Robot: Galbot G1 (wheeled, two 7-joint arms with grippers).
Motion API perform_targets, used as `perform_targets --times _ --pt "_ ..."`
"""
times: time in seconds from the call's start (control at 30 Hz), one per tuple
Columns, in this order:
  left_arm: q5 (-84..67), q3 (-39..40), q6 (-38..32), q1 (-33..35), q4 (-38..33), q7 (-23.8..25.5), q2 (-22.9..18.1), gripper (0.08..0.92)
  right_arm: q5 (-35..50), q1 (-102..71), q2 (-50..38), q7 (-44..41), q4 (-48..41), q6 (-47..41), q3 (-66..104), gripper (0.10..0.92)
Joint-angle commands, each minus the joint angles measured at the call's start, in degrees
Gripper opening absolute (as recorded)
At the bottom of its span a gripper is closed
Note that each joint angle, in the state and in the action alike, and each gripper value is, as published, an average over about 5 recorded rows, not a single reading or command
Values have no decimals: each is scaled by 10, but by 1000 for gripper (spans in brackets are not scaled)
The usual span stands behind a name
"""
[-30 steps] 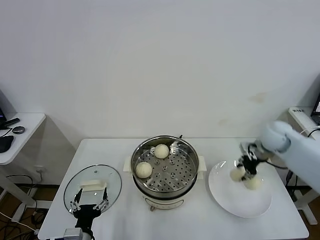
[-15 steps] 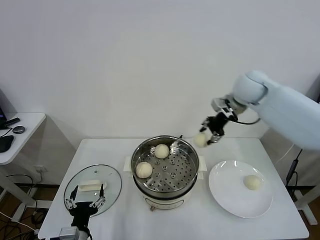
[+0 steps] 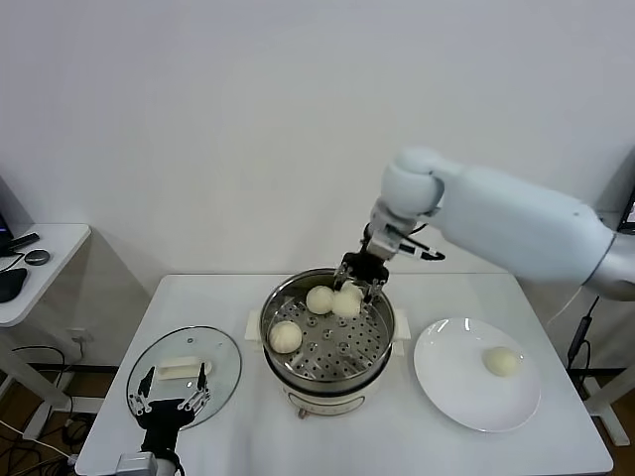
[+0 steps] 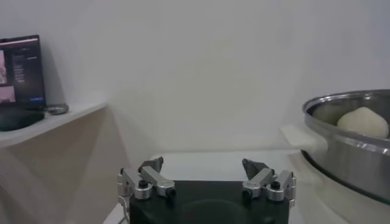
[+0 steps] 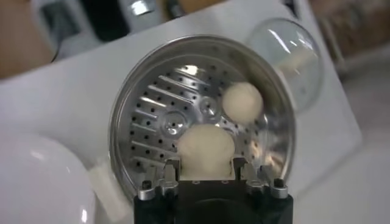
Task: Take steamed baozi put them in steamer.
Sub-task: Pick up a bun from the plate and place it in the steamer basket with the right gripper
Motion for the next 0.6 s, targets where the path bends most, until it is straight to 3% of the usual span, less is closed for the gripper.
perform_targets --times 0.03,0.6 --pt "0 0 0 0 -4 0 -1 823 -114 -22 56 24 33 174 -50 518" --pt "-4 -1 2 -9 2 2 -1 823 -126 -66 107 28 28 162 -53 526"
